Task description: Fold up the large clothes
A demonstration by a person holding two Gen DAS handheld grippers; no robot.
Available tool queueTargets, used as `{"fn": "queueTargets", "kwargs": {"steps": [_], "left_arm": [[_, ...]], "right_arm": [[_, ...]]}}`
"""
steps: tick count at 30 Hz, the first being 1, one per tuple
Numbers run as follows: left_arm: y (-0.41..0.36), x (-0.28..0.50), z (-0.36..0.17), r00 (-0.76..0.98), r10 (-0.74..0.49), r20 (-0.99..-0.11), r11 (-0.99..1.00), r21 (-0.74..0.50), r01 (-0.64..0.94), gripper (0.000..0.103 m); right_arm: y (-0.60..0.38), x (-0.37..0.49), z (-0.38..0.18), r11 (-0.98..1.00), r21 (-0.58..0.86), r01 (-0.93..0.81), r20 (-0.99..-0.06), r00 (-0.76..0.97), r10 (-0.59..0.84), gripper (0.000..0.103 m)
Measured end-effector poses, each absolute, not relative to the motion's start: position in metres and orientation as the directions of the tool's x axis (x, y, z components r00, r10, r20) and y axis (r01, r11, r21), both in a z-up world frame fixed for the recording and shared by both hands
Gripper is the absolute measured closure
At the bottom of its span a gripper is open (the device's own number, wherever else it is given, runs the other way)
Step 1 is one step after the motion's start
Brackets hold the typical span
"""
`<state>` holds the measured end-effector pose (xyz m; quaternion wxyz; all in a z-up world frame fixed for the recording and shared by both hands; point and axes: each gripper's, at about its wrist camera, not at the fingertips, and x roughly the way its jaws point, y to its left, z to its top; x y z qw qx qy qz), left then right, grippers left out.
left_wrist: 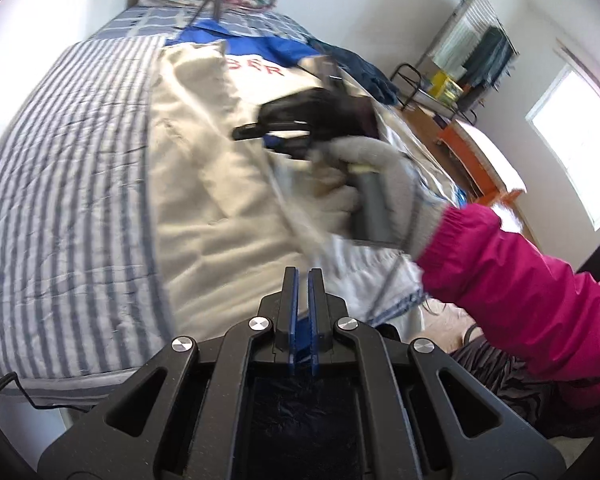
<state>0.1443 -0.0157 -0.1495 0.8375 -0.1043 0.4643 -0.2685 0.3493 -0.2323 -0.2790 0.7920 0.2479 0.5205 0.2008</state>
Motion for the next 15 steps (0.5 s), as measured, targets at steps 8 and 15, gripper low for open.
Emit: {"fn": "queueTargets", "kwargs": {"steps": [8, 15], "left_arm": [[0.02, 0.165, -0.158, 0.455, -0.534, -0.713, 0.842, -0.498, 0.208, 0.101], [-0.007, 0.174, -0.171, 0.405, -0.547, -0.732, 0.836, -0.499, 0.228, 0.101]], "right_arm": [[-0.242, 0.358, -0.214, 0.856, 0.48, -0.193, -0.729, 0.455, 0.511, 0.05], [-0.248, 0.386, -0.185, 0.854, 0.458, -0.247, -0.696, 0.499, 0.517, 0.044]]}}
